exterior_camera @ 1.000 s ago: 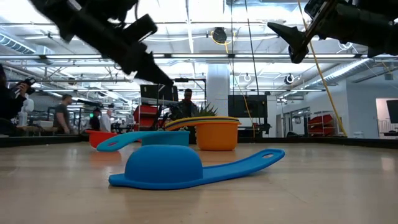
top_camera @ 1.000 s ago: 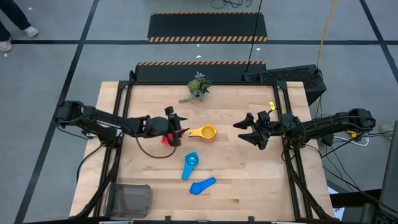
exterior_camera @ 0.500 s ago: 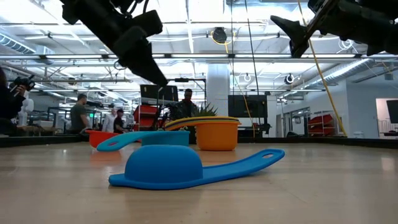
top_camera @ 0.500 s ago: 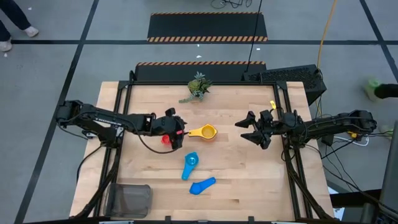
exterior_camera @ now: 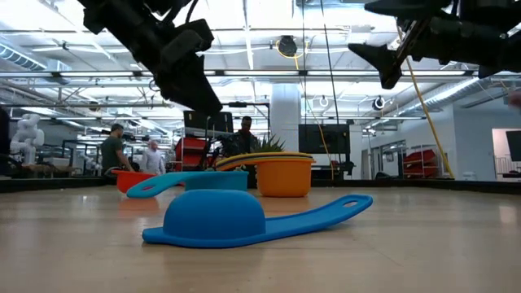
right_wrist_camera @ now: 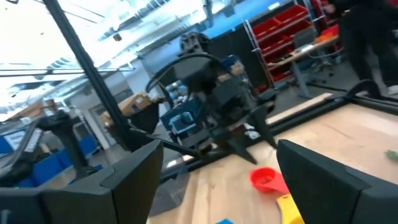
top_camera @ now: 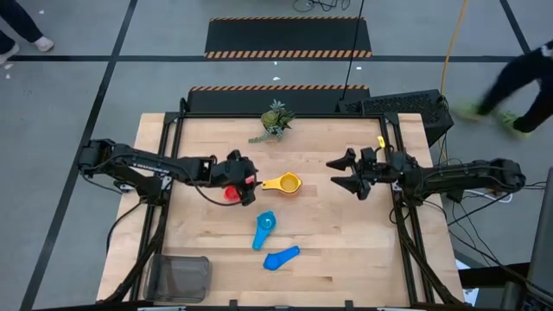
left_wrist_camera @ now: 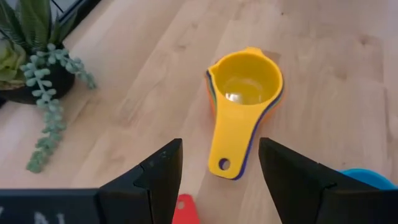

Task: Nest measuring cups in basket
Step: Stack the yellow measuring cup on top of the dark blue measuring cup

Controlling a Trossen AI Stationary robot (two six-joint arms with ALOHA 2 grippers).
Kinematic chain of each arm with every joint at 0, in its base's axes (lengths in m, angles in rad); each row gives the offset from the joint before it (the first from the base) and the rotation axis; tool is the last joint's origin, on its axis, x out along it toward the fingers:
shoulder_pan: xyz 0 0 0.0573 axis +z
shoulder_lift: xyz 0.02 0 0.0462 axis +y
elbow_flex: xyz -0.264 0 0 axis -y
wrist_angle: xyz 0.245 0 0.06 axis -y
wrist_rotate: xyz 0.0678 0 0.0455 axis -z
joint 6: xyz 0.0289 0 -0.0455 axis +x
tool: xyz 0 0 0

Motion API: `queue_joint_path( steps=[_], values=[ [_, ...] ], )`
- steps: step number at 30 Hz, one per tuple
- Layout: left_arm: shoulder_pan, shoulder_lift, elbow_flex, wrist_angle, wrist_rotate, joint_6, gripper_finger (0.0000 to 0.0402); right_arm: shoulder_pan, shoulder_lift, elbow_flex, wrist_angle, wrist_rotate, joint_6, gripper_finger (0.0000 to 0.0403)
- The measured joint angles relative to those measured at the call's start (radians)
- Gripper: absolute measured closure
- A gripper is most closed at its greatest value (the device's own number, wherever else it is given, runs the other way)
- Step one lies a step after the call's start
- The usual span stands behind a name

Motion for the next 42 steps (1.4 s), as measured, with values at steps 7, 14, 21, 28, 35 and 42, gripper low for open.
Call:
queue_joint_path(
  steps=[7, 14, 21, 28, 35, 42],
  values=[
    [-0.020, 0.092, 0.000, 0.121, 0.000, 0.046, 0.0165, -0.027, 0.000, 0.009, -0.010, -0.001, 0.000, 0.0095],
    [-0.010, 0.196, -0.001, 0.255, -0.002, 0.142, 0.0088, -0.027, 0.000, 0.021, -0.072, -0.001, -0.003, 0.0095],
    [0.018, 0.234, -0.002, 0.233, -0.017, 0.161, 0.0047, -0.027, 0.001, 0.021, -0.092, -0.001, 0.000, 0.0095],
    [0.017, 0.244, -0.001, 0.237, 0.003, 0.171, 0.0062, -0.025, 0.001, 0.021, -0.093, -0.001, 0.000, 0.0095],
    [0.018, 0.244, -0.001, 0.228, 0.004, 0.163, 0.0090, -0.025, 0.001, 0.021, -0.091, -0.001, 0.000, 0.0095],
    [0.018, 0.244, -0.001, 0.208, 0.044, 0.155, 0.0089, -0.025, 0.001, 0.020, -0.086, -0.002, 0.000, 0.0095]
  ],
)
